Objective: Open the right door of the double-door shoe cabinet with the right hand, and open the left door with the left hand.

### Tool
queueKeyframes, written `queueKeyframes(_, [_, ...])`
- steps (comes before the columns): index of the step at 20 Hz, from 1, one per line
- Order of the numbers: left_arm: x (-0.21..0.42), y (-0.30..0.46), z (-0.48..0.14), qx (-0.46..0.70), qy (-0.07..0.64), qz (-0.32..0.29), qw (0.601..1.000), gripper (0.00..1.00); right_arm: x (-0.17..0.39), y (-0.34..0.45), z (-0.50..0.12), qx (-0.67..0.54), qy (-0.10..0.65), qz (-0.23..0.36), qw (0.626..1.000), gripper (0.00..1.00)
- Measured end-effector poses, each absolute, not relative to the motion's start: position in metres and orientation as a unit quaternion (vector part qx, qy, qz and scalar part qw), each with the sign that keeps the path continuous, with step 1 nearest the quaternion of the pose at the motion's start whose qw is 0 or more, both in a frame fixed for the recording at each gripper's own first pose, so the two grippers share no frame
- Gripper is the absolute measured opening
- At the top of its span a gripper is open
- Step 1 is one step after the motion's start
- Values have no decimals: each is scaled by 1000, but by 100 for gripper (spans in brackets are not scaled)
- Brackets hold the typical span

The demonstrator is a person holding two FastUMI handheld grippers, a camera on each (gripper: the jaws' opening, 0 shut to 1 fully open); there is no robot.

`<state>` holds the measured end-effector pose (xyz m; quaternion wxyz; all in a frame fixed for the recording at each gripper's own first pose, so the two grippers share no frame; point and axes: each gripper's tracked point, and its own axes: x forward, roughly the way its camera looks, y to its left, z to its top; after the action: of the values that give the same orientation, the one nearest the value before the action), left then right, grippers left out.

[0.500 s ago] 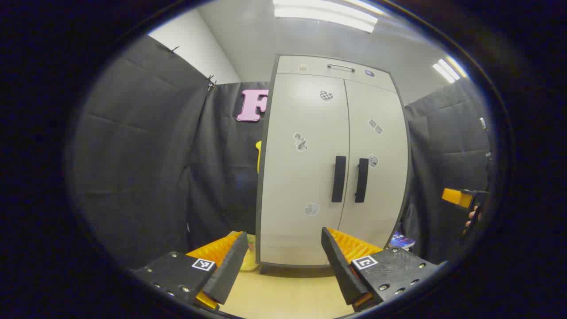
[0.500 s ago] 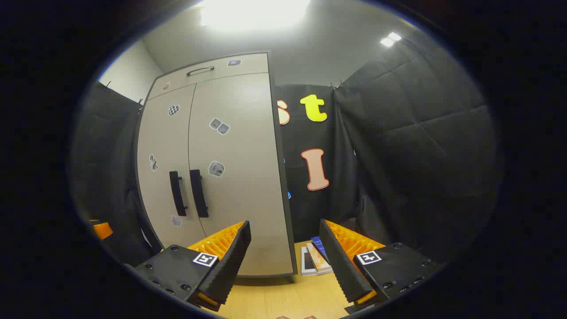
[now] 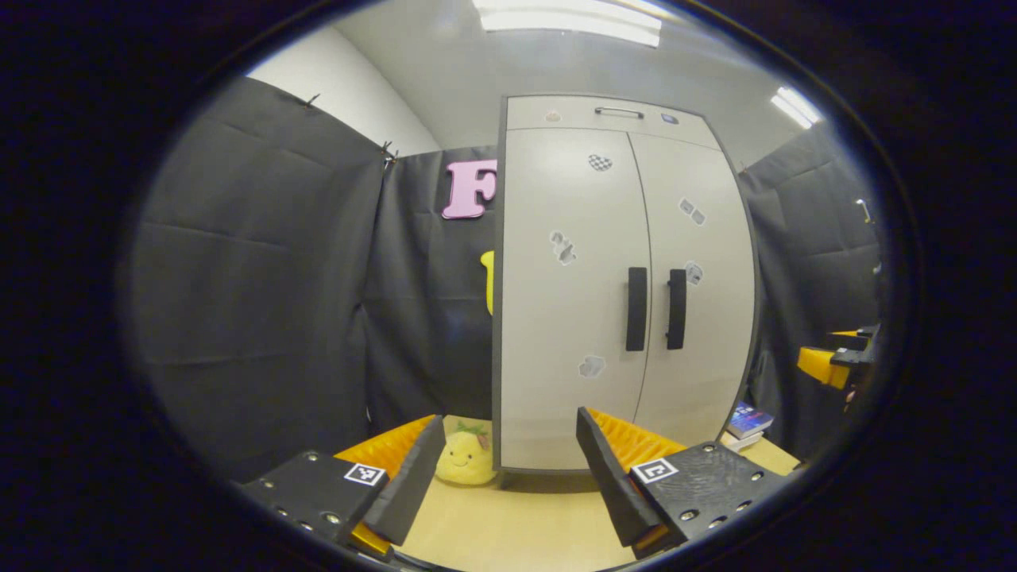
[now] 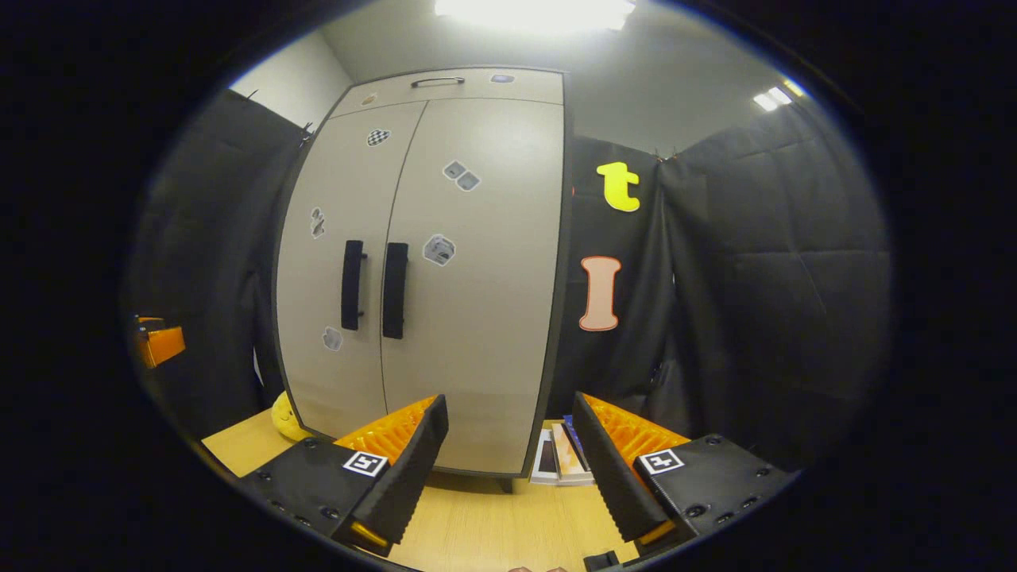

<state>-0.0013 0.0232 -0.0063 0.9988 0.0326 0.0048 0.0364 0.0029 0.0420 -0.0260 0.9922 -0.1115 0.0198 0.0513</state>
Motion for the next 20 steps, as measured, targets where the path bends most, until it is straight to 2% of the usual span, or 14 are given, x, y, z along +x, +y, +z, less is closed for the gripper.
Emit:
queueKeyframes(14, [2, 20, -14, 20, -1, 26, 999, 96, 28, 72, 11, -49, 26, 64, 996, 97])
queueKeyframes(20, [-3, 28, -28, 3, 7, 24, 1000, 96, 56, 116, 46, -37, 9, 108, 993, 96])
